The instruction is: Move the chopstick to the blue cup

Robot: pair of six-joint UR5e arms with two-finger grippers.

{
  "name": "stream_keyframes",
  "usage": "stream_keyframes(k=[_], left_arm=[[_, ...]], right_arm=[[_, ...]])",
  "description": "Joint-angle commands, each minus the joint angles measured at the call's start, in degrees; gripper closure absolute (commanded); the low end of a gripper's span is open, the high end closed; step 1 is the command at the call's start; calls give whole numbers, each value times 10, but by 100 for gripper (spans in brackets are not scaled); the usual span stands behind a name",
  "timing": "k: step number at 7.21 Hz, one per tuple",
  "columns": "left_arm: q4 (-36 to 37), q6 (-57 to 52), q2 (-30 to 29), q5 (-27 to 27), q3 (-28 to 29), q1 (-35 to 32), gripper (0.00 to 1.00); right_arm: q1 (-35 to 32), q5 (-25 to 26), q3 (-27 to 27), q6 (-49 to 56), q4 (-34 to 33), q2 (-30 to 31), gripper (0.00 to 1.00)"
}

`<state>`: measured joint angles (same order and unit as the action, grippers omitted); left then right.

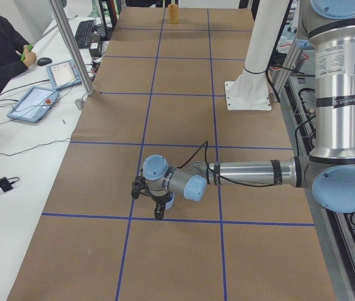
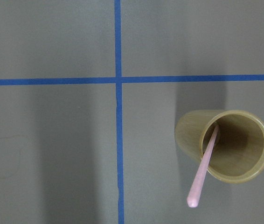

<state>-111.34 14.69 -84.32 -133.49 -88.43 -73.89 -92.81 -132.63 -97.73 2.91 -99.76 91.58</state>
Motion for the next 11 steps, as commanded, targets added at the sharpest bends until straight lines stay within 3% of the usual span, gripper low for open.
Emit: stream_keyframes(k=[1, 2, 5, 6, 7, 9, 11], left_arm=[[1, 9, -10, 1, 14, 9, 82], [0, 8, -12, 1, 22, 9, 100], [15, 41, -27, -24, -7, 9, 100], [75, 41, -53, -47, -25, -2, 100], [169, 42, -104, -47, -55, -10, 100], [375, 54, -273, -38, -62, -6, 100], [390, 221, -374, -17, -54, 70, 100]], right_arm=[[-1, 0, -2, 0, -1, 0, 0], [-5, 0, -3, 0, -1, 0, 0], [-6, -1, -4, -2, -8, 0, 0], [-6, -2, -5, -2, -26, -7, 0], [-6, -2, -10, -2, -31, -7, 0], [-6, -4, -15, -3, -40, -2, 0], [-6, -2, -30, -6, -47, 3, 0]])
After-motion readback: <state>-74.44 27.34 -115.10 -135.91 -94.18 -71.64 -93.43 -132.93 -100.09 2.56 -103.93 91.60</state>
